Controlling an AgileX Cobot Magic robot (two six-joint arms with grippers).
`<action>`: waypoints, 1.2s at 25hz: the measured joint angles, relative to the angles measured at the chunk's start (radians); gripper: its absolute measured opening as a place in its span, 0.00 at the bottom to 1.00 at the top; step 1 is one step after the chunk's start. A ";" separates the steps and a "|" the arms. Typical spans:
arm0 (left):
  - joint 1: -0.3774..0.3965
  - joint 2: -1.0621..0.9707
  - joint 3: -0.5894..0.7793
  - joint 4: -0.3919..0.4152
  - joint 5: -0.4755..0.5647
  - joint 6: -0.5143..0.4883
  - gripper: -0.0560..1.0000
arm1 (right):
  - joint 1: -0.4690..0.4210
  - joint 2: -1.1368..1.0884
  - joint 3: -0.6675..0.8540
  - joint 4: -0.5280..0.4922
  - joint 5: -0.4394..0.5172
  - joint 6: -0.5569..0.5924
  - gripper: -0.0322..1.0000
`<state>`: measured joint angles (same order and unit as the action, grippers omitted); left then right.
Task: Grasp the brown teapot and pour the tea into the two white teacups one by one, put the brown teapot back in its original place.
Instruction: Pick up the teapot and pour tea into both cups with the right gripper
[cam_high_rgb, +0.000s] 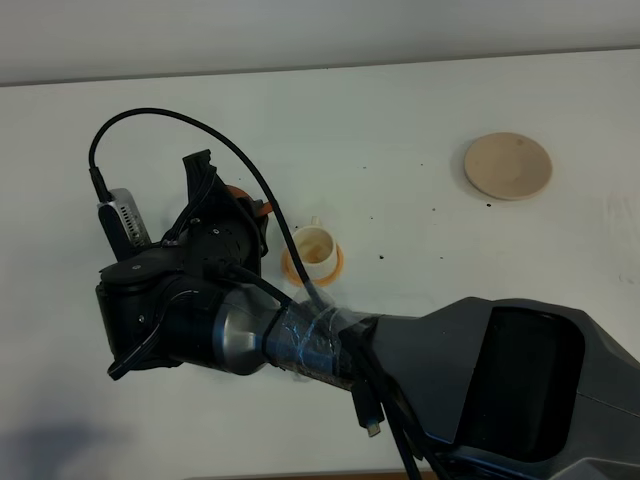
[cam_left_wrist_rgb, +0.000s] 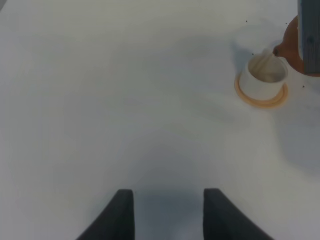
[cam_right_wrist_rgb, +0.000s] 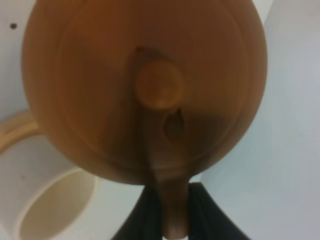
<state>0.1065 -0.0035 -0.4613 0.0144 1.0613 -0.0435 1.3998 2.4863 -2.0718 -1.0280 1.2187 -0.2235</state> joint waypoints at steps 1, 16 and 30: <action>0.000 0.000 0.000 0.000 0.000 0.000 0.40 | 0.000 0.000 0.000 -0.001 0.000 -0.006 0.16; 0.000 0.000 0.000 0.000 0.000 0.000 0.40 | 0.012 0.000 0.000 -0.028 -0.001 -0.054 0.16; 0.000 0.000 0.000 0.000 0.000 0.000 0.40 | 0.015 0.000 0.000 -0.058 -0.001 -0.096 0.16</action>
<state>0.1065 -0.0035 -0.4613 0.0144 1.0613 -0.0435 1.4144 2.4863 -2.0718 -1.0856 1.2176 -0.3199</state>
